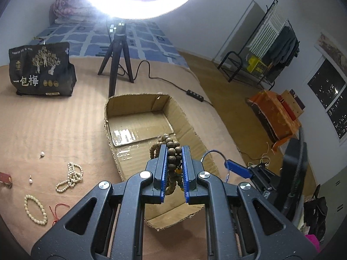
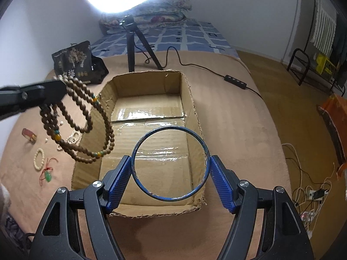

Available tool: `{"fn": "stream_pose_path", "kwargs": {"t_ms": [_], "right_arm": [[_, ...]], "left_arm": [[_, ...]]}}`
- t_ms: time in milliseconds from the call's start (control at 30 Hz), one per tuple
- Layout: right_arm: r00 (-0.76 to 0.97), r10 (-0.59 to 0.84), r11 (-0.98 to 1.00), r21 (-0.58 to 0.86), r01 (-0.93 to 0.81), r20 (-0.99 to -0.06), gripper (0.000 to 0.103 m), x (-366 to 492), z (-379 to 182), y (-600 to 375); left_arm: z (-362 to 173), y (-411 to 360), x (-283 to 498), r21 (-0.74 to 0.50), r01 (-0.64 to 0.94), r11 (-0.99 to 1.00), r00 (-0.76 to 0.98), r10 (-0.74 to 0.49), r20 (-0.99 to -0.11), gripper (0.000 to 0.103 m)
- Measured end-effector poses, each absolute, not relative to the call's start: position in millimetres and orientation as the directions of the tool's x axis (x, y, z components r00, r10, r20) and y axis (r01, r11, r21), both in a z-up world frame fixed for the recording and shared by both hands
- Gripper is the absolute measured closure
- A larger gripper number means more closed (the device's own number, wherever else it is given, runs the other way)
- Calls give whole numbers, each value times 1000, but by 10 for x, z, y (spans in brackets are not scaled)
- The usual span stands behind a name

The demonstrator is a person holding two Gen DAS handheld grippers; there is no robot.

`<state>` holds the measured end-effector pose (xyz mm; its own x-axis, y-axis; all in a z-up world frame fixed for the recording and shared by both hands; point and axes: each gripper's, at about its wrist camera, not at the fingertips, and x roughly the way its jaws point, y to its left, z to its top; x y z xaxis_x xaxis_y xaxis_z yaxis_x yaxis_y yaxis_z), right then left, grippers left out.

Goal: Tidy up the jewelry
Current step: 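Carry the mala and bangle over the cardboard box with both tools, then open both tools to drop the mala and bangle into the box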

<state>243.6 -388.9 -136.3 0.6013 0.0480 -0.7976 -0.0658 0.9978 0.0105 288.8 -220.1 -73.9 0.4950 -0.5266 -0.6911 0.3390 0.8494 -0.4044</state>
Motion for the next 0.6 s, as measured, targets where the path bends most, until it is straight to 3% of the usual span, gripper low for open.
{"fn": "stream_pose_path", "kwargs": {"t_ms": [467,600], "right_arm": [[585,75,996,35,-79,-808,31,2521,-1496,-3873],[570,39,998,3,-64,-821,30,2549,-1520,-3858]], "left_arm": [[-936,-2180,3052,-358,322,876,495,-478,-726,92],[-946,-2155,3047,-341,314,886,504,-460,-731,66]]}}
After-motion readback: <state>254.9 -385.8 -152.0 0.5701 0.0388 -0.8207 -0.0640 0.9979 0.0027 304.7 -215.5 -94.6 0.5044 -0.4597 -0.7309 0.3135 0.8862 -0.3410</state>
